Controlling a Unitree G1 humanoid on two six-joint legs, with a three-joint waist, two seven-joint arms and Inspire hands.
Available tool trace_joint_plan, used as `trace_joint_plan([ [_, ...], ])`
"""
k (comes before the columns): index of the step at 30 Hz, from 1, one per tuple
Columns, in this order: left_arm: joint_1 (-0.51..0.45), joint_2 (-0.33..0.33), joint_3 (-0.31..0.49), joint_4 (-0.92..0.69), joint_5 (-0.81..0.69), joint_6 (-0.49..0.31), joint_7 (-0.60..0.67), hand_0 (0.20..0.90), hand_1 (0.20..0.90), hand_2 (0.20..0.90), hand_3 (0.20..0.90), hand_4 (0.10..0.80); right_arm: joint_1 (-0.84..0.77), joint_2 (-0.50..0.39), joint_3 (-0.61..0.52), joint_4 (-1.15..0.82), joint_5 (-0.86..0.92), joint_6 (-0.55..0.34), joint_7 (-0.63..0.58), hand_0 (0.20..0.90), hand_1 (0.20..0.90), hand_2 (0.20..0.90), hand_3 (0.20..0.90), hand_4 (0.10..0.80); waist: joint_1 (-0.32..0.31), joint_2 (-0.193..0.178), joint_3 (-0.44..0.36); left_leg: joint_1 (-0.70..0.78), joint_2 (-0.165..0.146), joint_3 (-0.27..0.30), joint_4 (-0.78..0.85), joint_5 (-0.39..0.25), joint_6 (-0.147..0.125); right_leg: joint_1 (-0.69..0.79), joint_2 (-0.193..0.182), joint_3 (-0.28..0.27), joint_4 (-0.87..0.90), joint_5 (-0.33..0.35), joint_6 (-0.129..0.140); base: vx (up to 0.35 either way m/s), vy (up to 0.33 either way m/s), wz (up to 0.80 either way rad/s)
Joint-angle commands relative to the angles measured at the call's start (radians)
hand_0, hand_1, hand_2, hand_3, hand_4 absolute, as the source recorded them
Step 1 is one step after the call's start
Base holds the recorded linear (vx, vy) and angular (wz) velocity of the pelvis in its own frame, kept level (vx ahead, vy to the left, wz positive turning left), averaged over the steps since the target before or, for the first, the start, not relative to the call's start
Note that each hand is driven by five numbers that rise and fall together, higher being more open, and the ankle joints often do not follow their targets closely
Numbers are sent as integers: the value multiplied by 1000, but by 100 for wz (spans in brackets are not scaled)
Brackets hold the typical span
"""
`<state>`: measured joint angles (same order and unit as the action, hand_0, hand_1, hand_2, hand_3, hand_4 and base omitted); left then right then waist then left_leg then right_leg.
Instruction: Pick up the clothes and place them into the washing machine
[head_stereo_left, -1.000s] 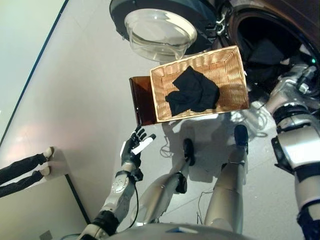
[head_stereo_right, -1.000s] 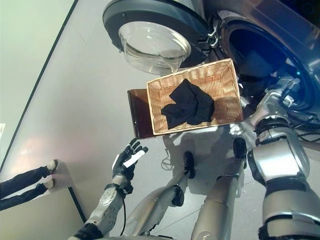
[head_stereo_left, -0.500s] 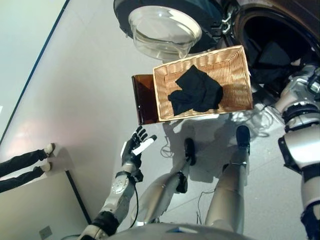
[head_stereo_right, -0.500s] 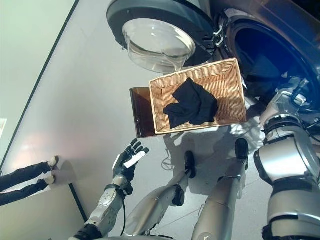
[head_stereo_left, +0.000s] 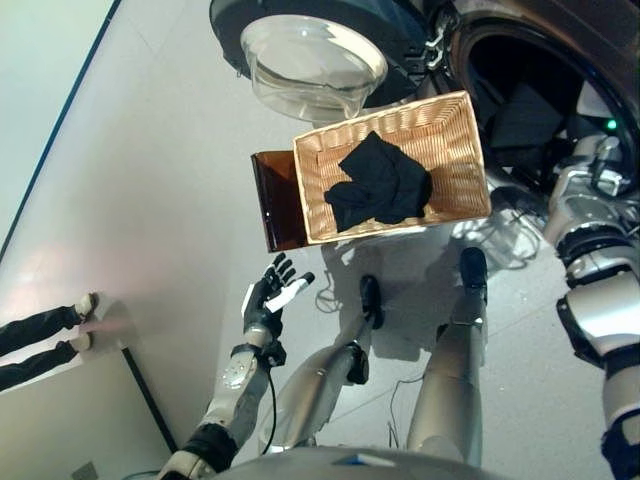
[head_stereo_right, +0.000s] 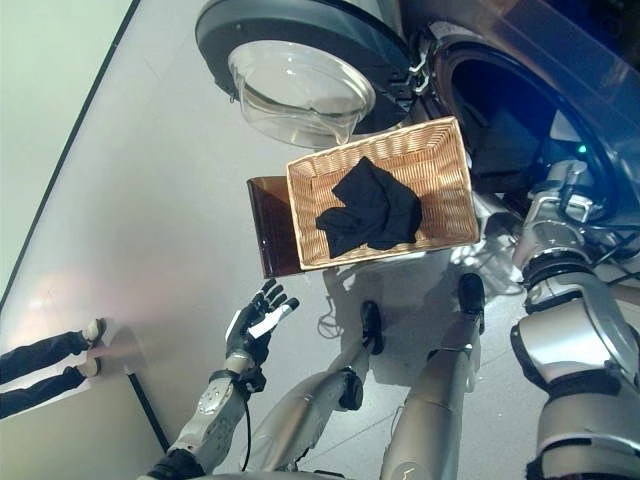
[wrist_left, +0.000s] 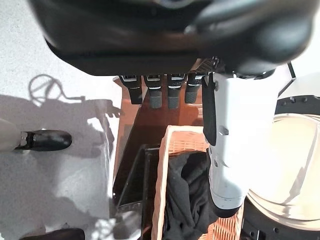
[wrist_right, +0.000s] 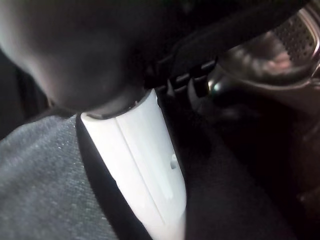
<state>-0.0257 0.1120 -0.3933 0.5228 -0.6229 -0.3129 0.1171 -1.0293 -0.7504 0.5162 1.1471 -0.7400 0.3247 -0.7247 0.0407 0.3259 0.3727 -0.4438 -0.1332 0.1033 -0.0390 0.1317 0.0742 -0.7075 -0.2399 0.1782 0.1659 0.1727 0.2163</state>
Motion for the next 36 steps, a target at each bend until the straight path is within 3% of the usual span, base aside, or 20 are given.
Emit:
trace_joint_plan([
  [1, 2, 25, 73, 22, 7, -77, 26, 900, 900, 900, 900, 800, -24, 18, 31, -108, -23, -7, -93, 900, 900, 900, 900, 800, 15, -31, -26, -85, 52, -11, 79, -22, -139, 13, 65, 16, 22, -91, -93, 0, 0, 0],
  [17, -9, 6, 82, 72, 22, -76, 66, 900, 900, 900, 900, 800, 104, 254, 20, -253, -10, -92, -65, 900, 900, 900, 900, 800, -6, -58, -12, -76, 58, -5, 88, -29, -139, 31, 74, 14, 20, -90, -99, 0, 0, 0],
  [36, 8, 14, 79, 66, 39, -73, 74, 900, 900, 900, 900, 800, 165, 300, -5, -296, 61, -161, -45, 900, 900, 900, 900, 800, -16, -81, -18, -59, 61, -5, 95, -38, -138, 55, 76, 10, 16, -93, -99, 0, 0, 0],
])
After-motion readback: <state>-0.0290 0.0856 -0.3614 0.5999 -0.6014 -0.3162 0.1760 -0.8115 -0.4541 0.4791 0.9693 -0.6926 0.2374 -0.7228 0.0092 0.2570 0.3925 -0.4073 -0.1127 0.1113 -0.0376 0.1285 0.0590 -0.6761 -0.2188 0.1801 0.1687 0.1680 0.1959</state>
